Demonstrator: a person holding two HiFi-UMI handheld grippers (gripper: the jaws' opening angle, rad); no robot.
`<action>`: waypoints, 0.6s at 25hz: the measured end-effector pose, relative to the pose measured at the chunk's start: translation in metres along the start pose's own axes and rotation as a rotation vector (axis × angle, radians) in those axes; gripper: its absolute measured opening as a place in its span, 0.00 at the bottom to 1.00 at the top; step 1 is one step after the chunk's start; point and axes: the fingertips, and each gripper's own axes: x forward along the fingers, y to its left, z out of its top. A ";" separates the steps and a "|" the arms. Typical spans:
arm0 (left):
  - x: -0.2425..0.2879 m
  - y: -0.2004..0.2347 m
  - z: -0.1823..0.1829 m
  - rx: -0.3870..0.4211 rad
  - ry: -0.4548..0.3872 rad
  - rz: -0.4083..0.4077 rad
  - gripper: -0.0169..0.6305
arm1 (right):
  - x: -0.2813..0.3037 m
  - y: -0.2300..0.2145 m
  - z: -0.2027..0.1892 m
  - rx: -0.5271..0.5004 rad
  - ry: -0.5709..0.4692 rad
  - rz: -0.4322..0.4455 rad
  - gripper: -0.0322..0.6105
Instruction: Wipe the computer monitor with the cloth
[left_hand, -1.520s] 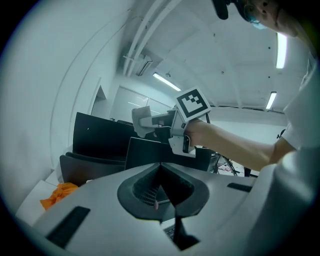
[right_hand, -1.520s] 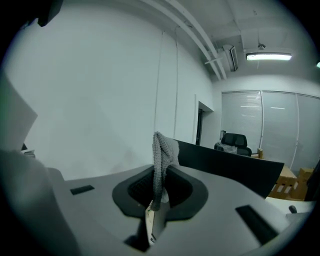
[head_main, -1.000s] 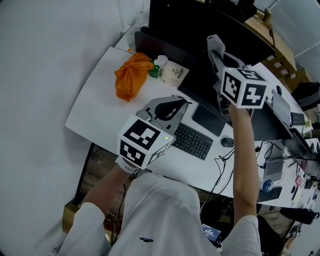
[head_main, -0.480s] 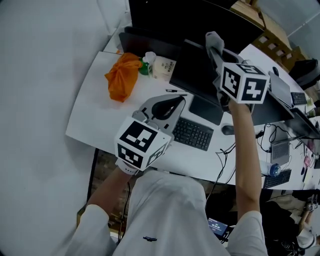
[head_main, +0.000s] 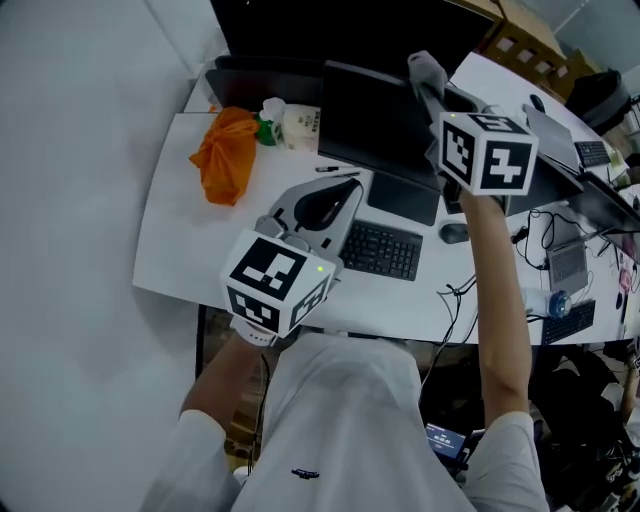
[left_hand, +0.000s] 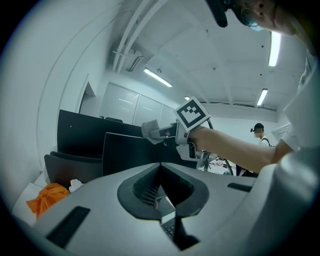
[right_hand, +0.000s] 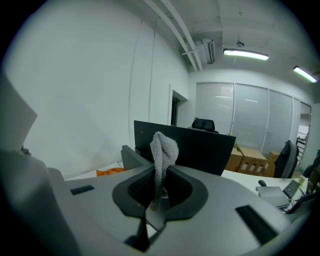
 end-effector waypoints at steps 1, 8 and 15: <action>0.002 -0.003 0.000 0.002 0.002 -0.005 0.05 | -0.004 -0.005 -0.001 -0.002 0.003 -0.013 0.10; 0.014 -0.021 0.003 0.021 0.009 -0.040 0.05 | -0.023 -0.029 -0.015 -0.021 0.034 -0.064 0.10; 0.023 -0.035 0.003 0.034 0.011 -0.071 0.05 | -0.039 -0.047 -0.020 -0.006 0.040 -0.100 0.10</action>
